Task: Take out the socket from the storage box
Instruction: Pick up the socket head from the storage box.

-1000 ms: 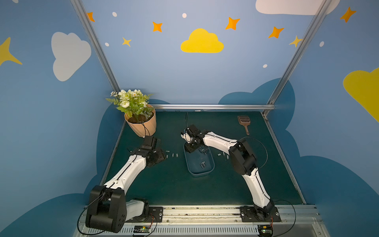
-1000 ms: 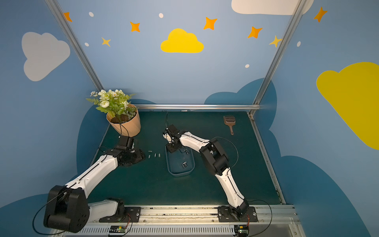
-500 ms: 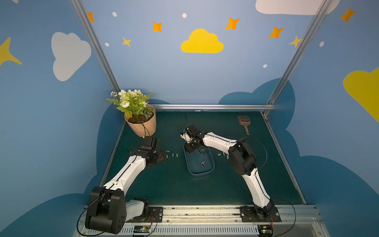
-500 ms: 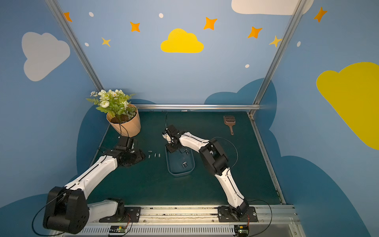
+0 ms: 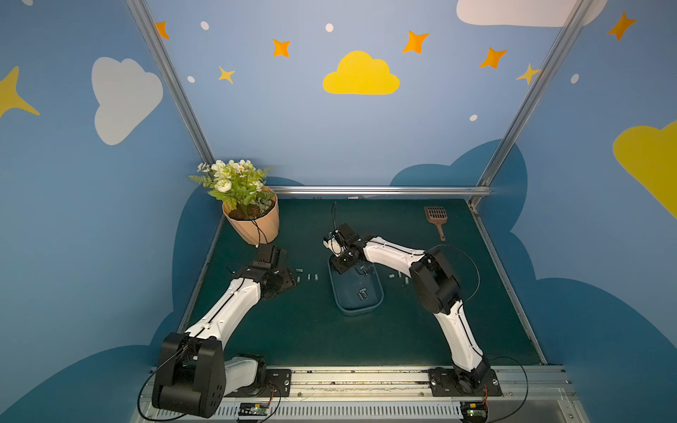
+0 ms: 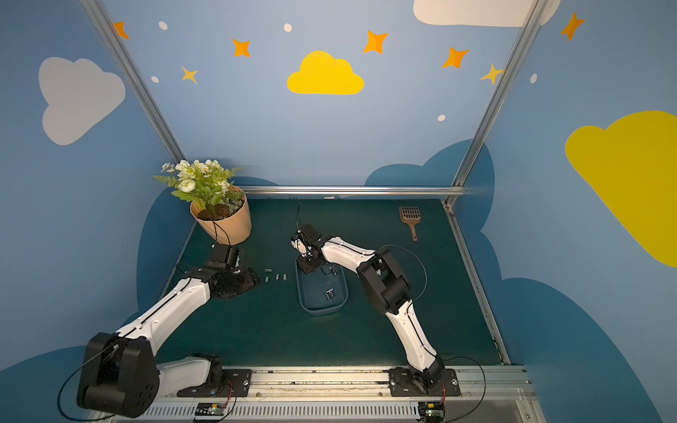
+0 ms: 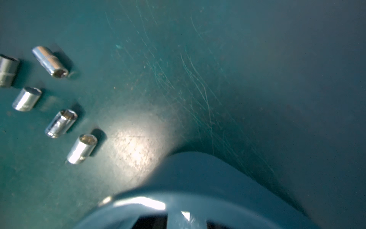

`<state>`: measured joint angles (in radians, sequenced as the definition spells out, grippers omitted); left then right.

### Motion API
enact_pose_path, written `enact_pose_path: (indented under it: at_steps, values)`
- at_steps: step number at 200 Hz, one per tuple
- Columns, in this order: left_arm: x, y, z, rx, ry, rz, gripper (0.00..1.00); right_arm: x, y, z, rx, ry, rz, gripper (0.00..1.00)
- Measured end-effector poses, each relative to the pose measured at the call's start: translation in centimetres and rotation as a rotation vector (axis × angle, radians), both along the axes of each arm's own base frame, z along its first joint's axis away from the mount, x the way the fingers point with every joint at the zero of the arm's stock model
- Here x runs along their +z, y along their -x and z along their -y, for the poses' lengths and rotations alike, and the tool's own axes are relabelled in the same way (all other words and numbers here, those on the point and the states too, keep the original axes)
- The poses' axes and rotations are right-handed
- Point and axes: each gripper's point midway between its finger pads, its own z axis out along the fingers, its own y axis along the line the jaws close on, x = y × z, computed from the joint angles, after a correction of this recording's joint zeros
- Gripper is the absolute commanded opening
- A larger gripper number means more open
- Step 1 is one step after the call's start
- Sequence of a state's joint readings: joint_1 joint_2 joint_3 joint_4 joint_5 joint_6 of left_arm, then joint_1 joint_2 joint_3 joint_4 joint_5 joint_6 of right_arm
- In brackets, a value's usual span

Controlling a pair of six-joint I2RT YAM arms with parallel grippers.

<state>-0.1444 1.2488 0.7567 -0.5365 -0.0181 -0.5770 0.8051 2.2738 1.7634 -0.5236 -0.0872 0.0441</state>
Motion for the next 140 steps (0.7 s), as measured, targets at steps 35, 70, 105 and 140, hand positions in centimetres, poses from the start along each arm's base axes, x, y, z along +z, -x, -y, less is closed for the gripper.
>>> enact_pose_path:
  at_steps: [35,70,105,140]
  values:
    - [0.0,0.0,0.0,0.0,0.0,0.0,0.73,0.0,0.0,0.7,-0.009,0.008,-0.008,0.27]
    - [0.0,0.0,0.0,0.0,0.0,0.0,0.73,0.0,0.2,1.5,-0.017,0.017,-0.016,0.27]
    - [0.0,0.0,0.0,0.0,0.0,0.0,0.73,0.1,0.5,2.5,-0.027,0.028,-0.028,0.27]
    - [0.0,0.0,0.0,0.001,0.0,0.001,0.73,0.3,1.0,3.6,-0.037,0.043,-0.041,0.27]
